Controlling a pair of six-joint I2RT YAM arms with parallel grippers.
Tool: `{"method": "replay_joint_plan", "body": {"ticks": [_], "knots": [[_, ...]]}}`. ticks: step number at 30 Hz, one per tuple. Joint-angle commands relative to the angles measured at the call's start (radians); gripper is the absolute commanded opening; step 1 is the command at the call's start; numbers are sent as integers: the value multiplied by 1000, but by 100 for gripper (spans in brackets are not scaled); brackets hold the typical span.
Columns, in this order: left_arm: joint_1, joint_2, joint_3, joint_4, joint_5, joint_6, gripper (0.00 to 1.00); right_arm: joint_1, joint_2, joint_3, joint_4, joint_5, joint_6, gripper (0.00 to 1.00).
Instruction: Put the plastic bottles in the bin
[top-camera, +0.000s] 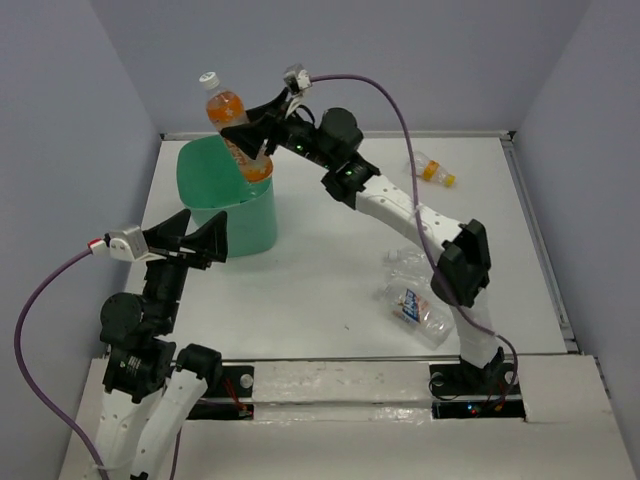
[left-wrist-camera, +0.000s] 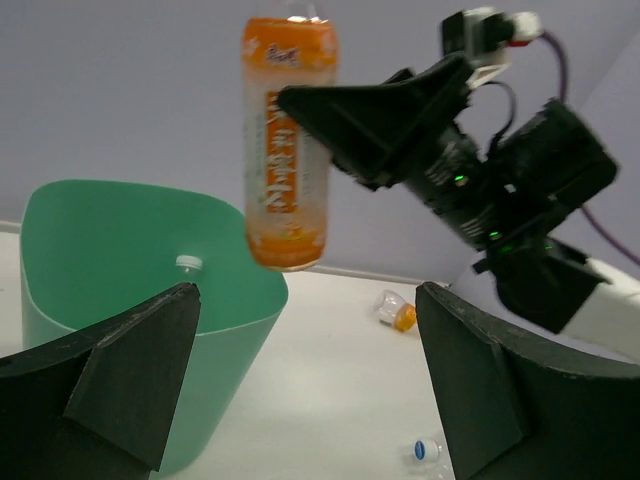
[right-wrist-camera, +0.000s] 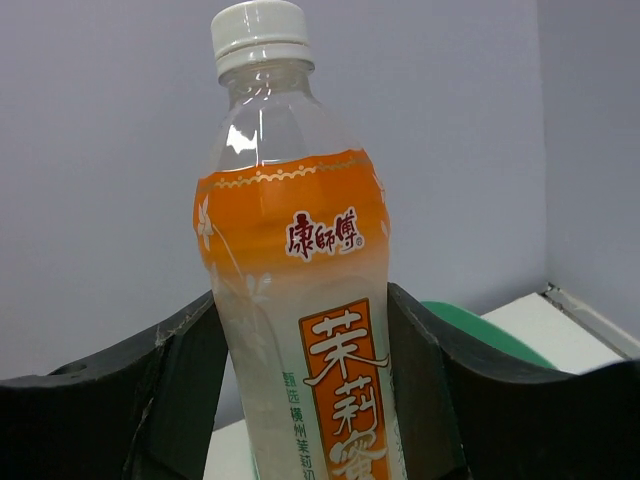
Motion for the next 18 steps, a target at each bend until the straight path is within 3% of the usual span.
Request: {"method": "replay_joint_plan", "body": {"ticks": [1, 3, 8, 10, 11, 13, 18], "knots": [[-15, -22, -2, 26, -58, 26, 99, 50, 196, 308, -12, 57, 6, 44], [-26, -31, -2, 26, -58, 24, 99, 61, 315, 479, -102, 74, -17, 47], [-39, -38, -1, 25, -69, 26, 99, 72, 353, 428, -34, 132, -31, 51], [-46, -38, -1, 25, -69, 27, 99, 72, 345, 401, -48, 129, -39, 66], [-47, -39, -1, 23, -71, 27, 99, 72, 333, 381, -55, 120, -40, 82], [-49, -39, -1, 21, -72, 29, 99, 81, 278, 298, -42, 116, -48, 91], [-49, -35, 1, 20, -77, 27, 99, 81, 176, 223, -101, 120, -115, 91]]}}
